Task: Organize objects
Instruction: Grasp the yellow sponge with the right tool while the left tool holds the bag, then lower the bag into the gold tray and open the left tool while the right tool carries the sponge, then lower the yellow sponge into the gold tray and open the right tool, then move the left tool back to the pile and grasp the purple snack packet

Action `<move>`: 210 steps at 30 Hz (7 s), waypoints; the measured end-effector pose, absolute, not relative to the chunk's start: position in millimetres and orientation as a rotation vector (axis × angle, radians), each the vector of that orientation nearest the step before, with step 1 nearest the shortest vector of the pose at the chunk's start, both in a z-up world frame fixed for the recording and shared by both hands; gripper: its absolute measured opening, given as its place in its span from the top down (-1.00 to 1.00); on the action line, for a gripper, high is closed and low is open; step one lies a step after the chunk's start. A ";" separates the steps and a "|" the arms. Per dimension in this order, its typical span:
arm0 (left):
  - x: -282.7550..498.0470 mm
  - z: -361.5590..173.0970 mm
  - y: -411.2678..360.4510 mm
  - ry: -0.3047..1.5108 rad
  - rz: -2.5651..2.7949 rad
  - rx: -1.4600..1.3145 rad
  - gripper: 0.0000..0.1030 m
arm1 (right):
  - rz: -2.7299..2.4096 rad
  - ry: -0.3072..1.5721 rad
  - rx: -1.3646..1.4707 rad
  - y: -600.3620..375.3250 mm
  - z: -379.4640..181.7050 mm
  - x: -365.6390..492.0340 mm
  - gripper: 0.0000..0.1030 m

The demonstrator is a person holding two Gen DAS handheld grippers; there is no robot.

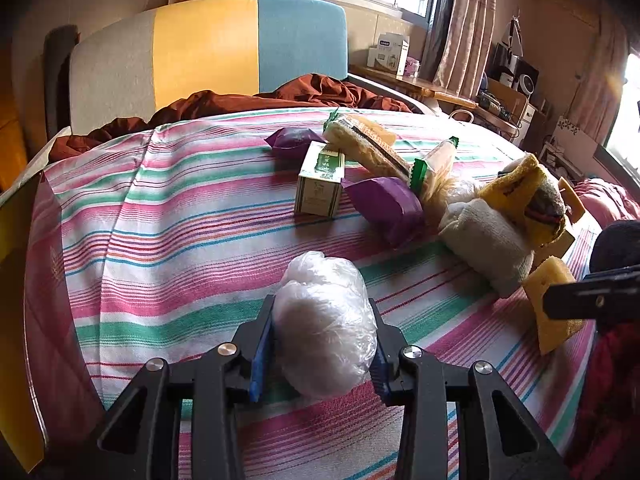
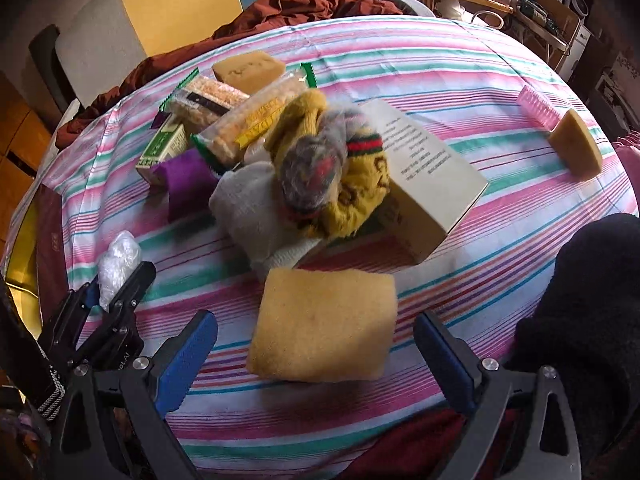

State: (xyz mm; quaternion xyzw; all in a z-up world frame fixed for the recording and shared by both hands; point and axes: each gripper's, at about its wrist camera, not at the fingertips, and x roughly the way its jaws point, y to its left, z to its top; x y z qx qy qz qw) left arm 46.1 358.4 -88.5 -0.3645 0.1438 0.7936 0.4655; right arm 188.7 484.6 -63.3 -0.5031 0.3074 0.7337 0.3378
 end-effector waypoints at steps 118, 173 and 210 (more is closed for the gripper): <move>-29.1 23.2 57.1 0.027 2.719 -0.953 -0.40 | 2.587 -0.056 -1.250 298.7 -23.4 25.7 -0.11; -16.7 14.1 24.7 -0.050 2.646 -1.012 -0.64 | 2.648 -0.024 -1.175 300.8 -1.8 17.7 -0.90; 12.4 -52.5 437.0 0.194 1.892 -1.271 -0.27 | 2.112 0.806 -0.802 586.2 -7.7 176.5 -0.90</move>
